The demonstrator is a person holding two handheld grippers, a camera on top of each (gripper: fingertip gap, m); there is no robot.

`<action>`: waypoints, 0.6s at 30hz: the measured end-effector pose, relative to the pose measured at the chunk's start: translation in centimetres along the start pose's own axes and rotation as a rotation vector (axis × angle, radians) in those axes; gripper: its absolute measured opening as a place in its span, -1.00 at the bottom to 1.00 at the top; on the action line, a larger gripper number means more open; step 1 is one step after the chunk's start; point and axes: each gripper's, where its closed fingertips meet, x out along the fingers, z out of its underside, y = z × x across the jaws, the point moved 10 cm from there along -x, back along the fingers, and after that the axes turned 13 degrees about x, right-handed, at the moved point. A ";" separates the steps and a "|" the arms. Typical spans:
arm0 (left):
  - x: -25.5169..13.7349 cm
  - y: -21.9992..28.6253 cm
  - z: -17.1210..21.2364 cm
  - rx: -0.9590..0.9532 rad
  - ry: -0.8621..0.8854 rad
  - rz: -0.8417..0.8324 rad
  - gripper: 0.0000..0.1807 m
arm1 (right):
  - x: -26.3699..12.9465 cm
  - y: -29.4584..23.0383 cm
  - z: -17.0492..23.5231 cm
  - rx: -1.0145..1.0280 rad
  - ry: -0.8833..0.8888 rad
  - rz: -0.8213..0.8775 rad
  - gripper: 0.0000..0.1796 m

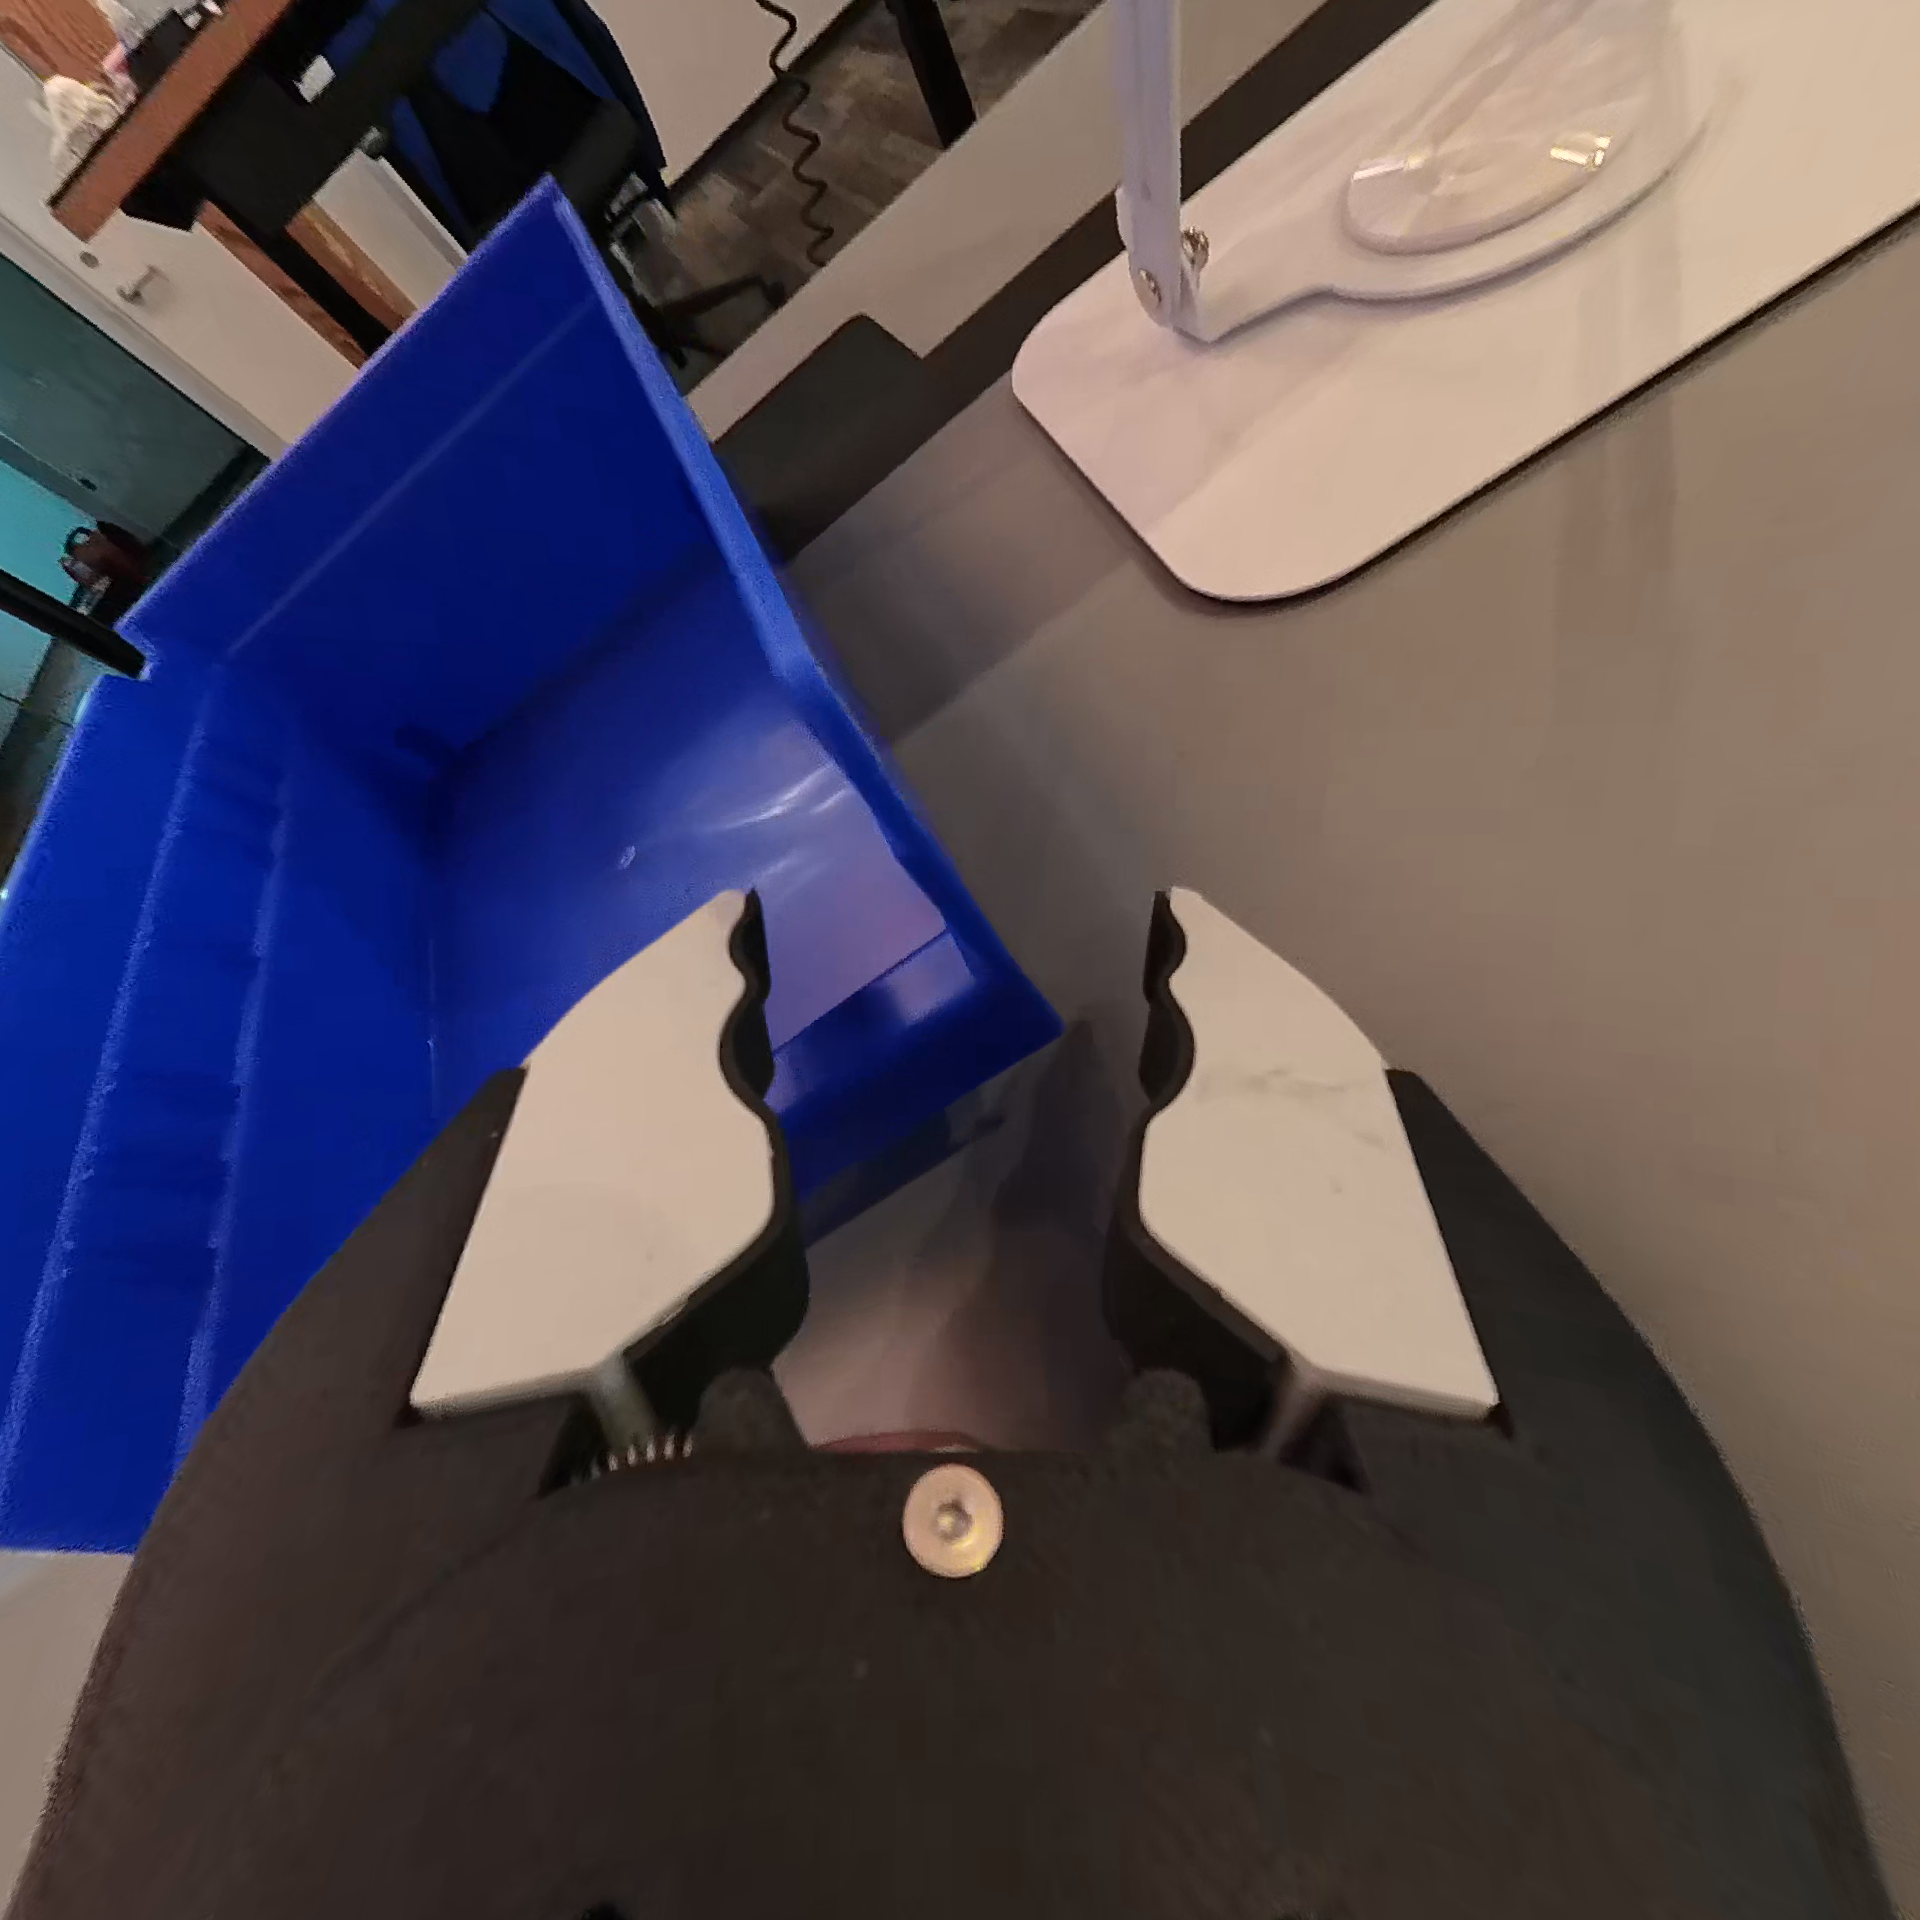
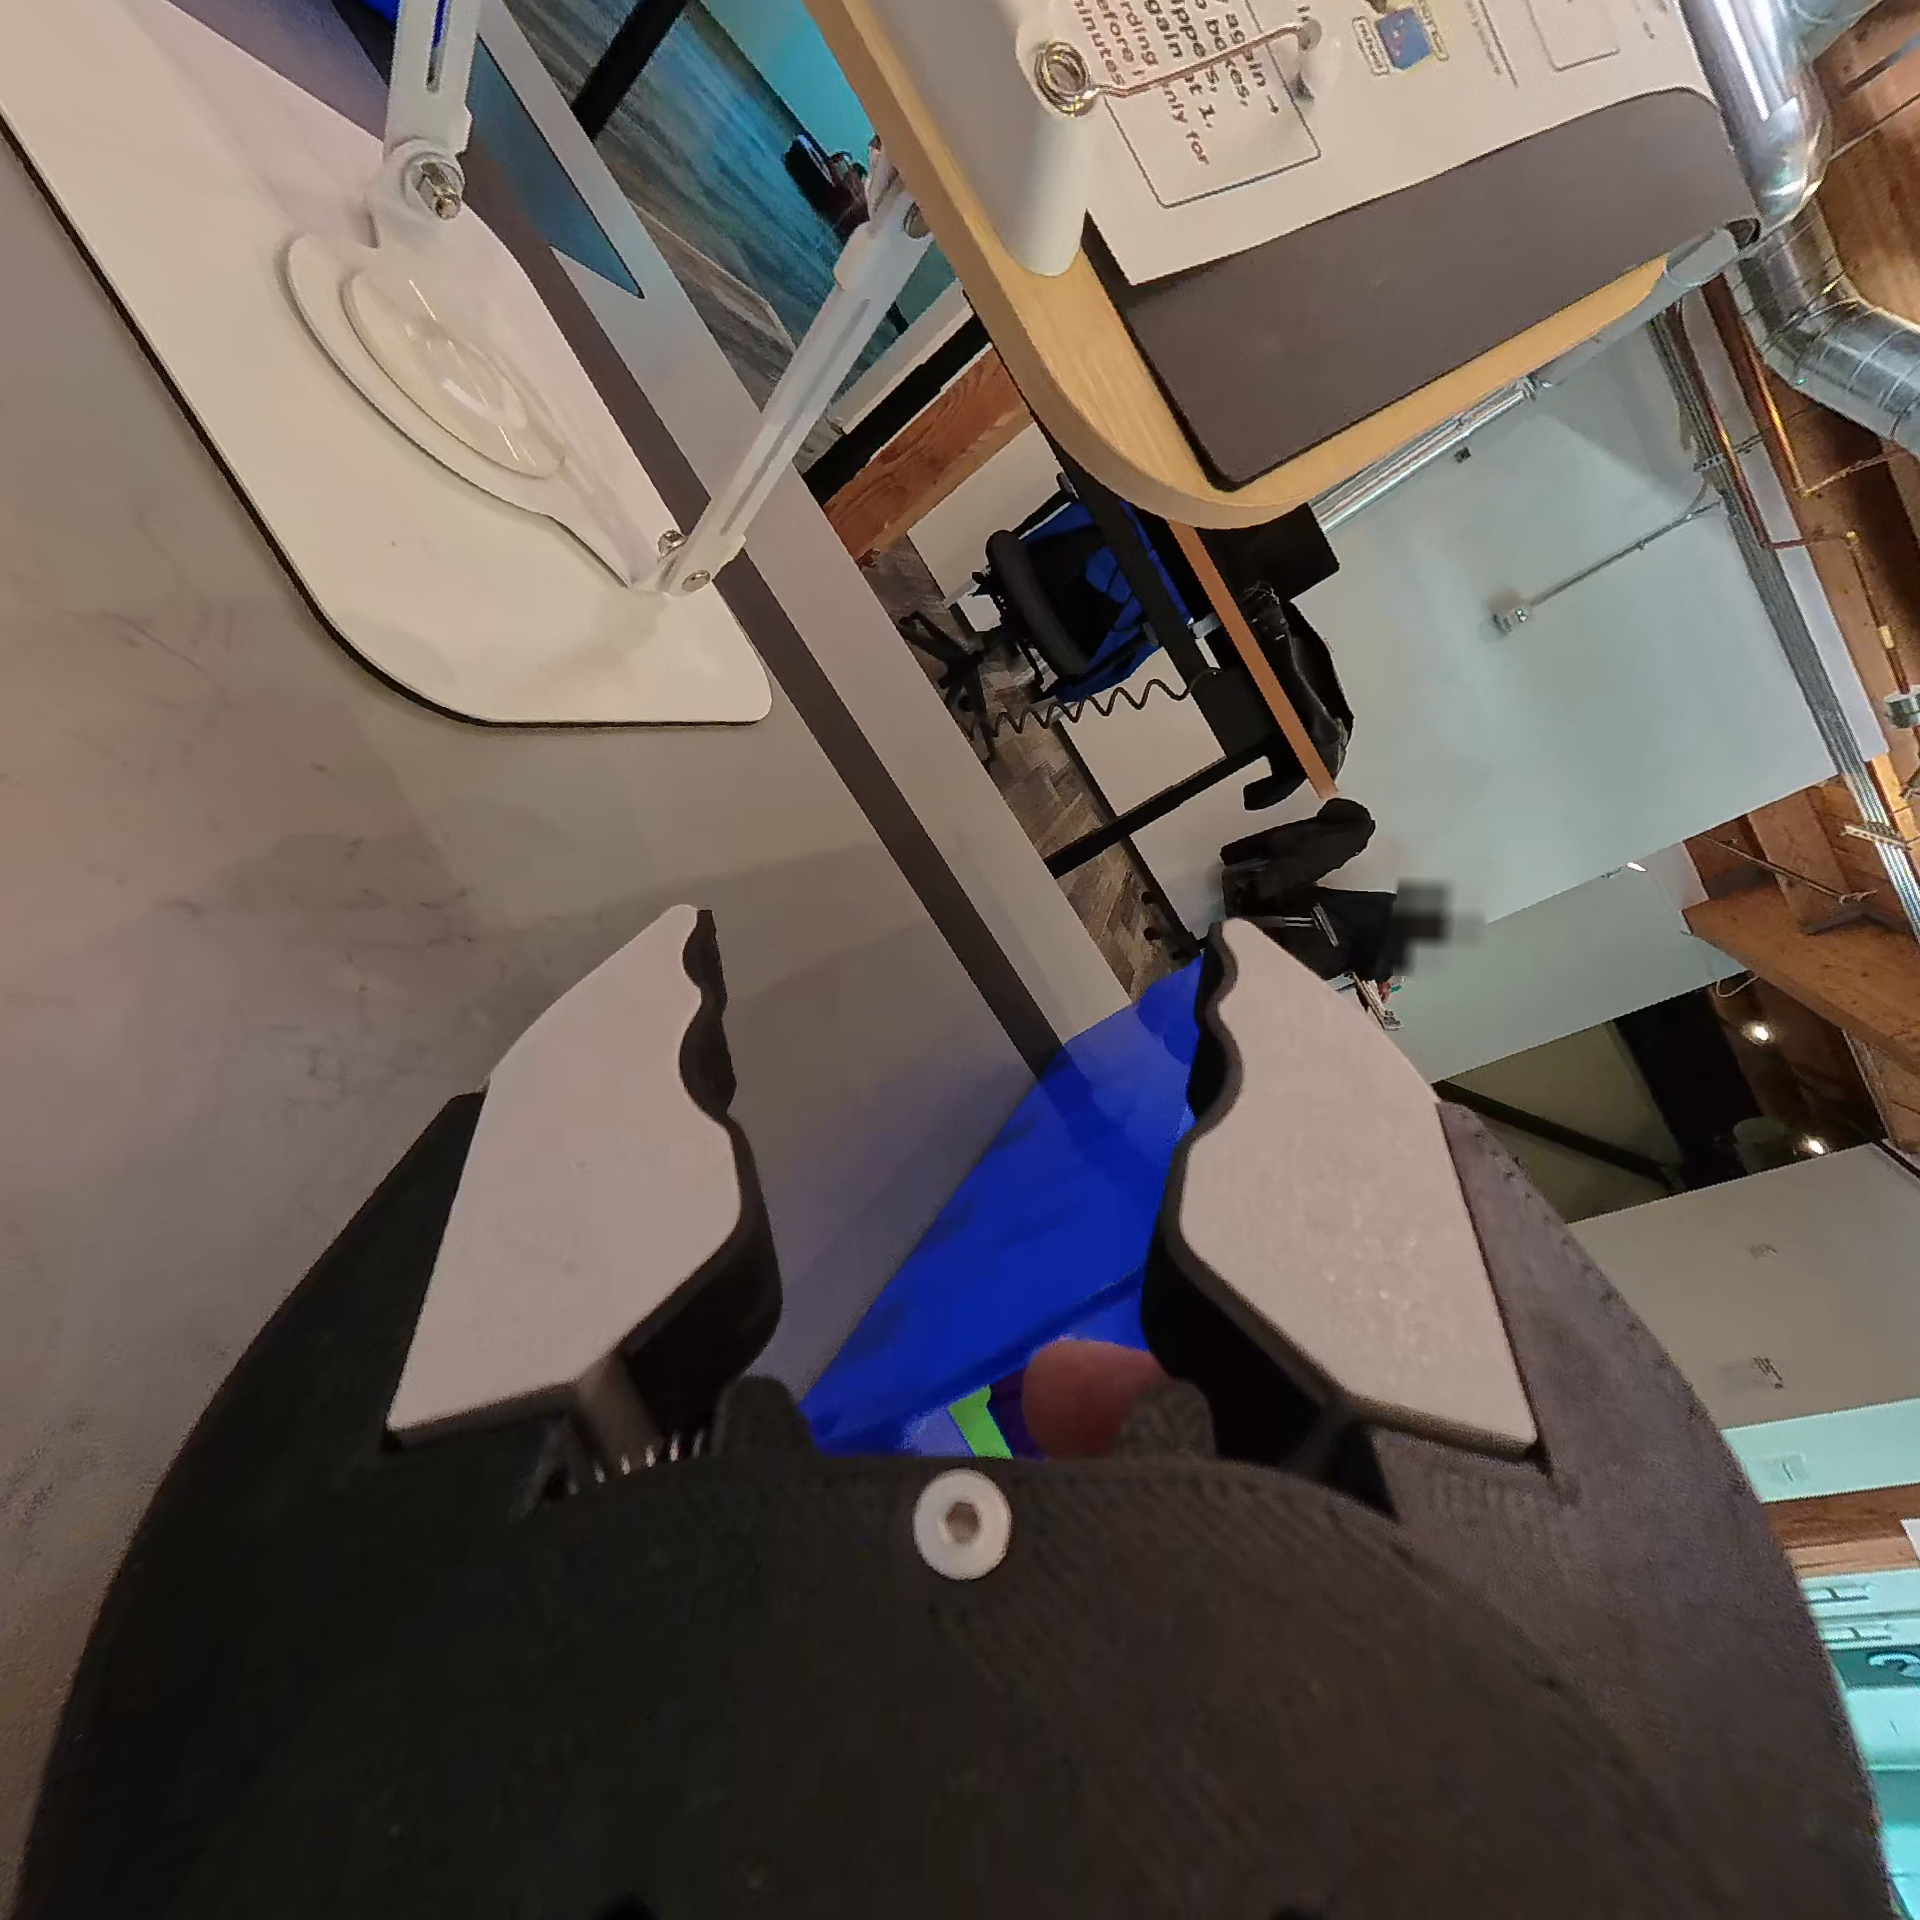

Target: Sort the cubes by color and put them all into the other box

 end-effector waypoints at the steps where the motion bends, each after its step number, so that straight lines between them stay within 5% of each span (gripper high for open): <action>1: 0.2 0.1 0.0 0.006 -0.018 -0.001 -0.23 | 0.0 -0.1 0.0 0.000 0.001 -0.003 -0.03; 10: 0.3 0.3 0.0 0.025 -0.041 -0.005 -0.45 | 0.1 -0.3 -0.1 -0.005 0.003 -0.017 -0.03; 18: -0.5 -1.1 0.7 -0.024 -0.014 -0.040 -0.23 | 0.1 -0.5 -0.2 -0.006 0.009 -0.029 -0.04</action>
